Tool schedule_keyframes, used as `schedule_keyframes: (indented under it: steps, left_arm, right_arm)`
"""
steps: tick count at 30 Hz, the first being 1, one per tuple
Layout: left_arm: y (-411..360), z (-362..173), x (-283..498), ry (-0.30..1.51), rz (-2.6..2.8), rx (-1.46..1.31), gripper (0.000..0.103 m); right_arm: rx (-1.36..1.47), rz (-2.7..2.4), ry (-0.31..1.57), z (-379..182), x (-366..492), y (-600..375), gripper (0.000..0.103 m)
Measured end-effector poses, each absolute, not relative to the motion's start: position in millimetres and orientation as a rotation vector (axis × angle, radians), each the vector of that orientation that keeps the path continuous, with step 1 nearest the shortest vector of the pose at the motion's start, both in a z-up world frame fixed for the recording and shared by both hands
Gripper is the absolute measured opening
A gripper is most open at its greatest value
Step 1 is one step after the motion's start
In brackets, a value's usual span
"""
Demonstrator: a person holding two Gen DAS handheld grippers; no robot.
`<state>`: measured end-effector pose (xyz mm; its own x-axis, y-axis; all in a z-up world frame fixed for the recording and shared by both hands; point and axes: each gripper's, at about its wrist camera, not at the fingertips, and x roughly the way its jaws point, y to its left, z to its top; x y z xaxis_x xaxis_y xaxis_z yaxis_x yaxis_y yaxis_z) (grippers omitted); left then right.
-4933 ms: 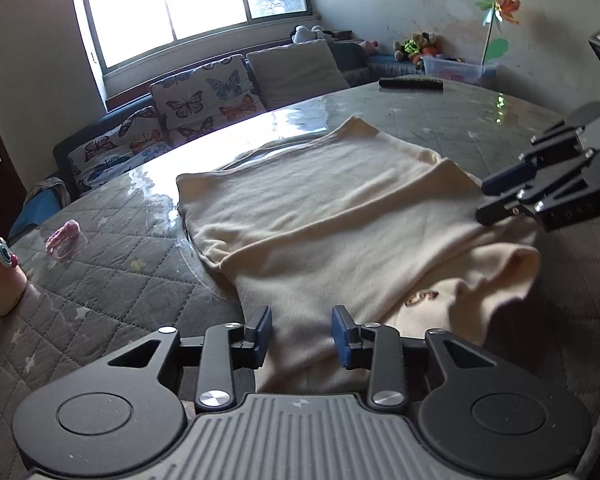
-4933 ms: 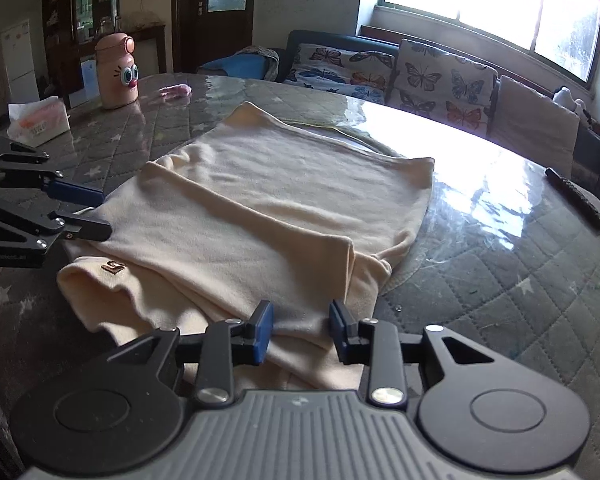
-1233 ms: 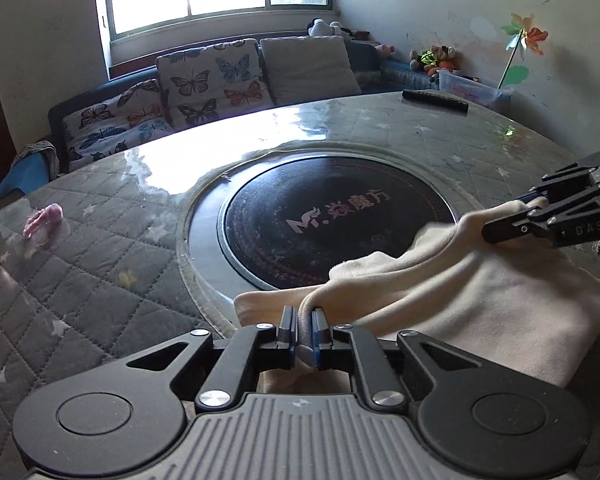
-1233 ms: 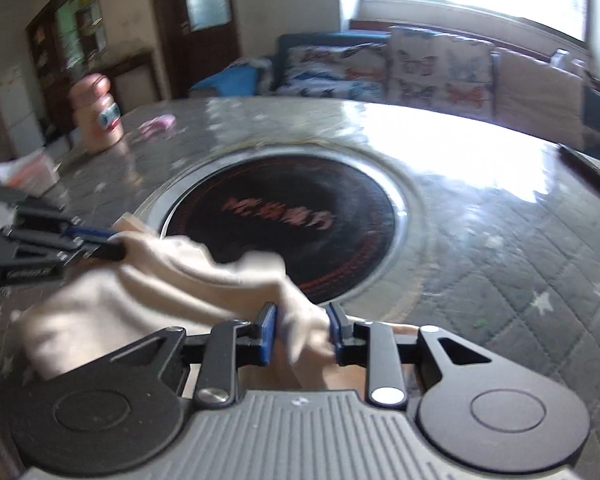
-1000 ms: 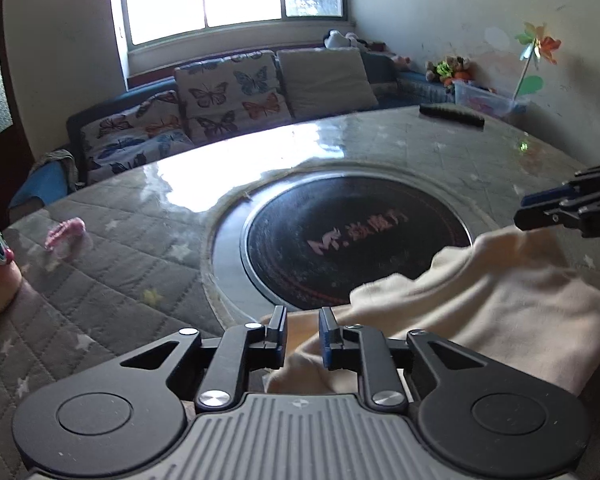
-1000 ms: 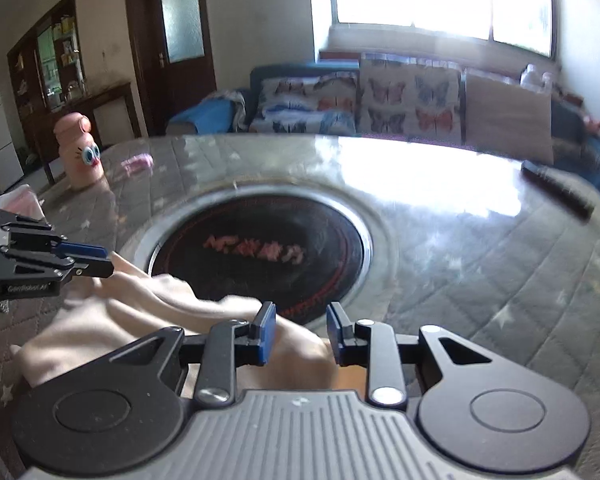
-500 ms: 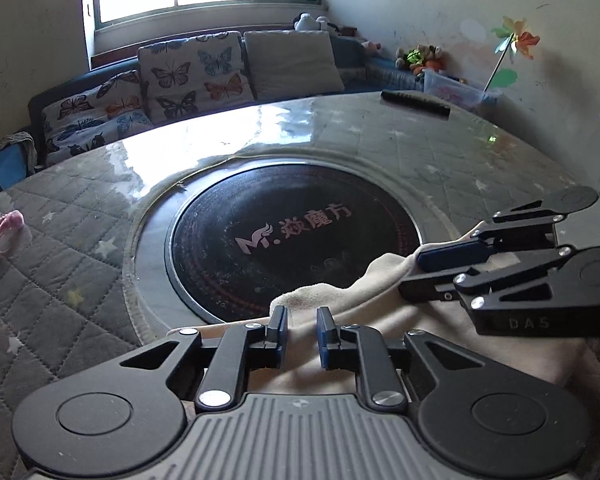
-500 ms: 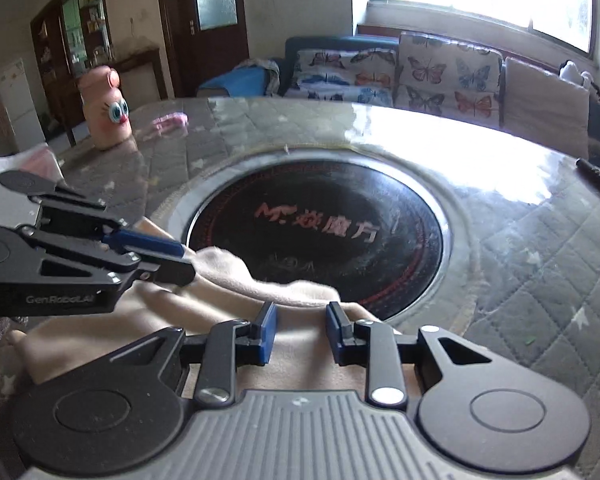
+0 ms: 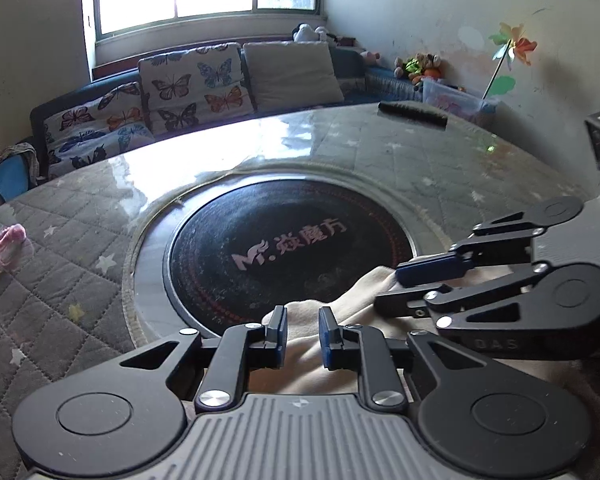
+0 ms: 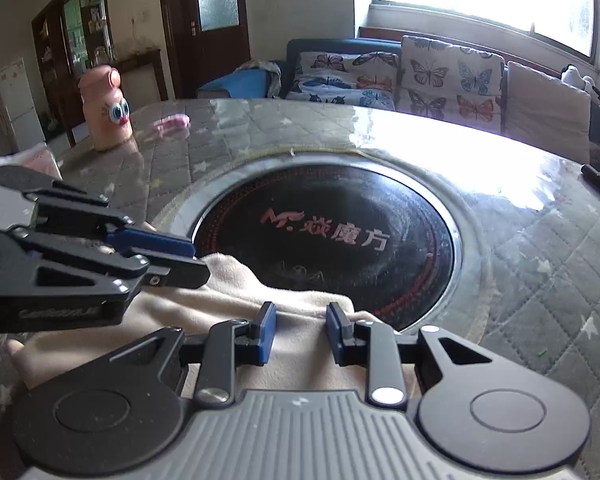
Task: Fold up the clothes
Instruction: 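Lower the folded hem onto the collar and open both grippers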
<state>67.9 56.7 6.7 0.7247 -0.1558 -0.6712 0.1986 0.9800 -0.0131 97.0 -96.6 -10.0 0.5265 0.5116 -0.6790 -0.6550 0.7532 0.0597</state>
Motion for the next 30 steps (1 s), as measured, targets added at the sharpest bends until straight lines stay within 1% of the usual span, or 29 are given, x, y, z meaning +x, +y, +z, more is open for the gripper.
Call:
schedule_keyframes:
  steps: [10,20,24,30]
  left_arm:
    - [46,-6,64,0.761,-0.22,0.08,0.02]
    - [44,-9,61,0.749,-0.196,0.092,0.02]
    - [44,2,46,0.712,-0.199,0.09,0.02]
    - [38,19,8,0.651,-0.247,0.093,0.02]
  right_arm:
    - [-0.255,0.768,0.747,-6,67,-105,0.028]
    - [-0.358,0.867,0.714,-5,4,-108,0.028]
    - [-0.402,0.893,0.679,-2,-17,-108,0.028]
    - [-0.322,0.838,0.657,7,-16,-119,0.028]
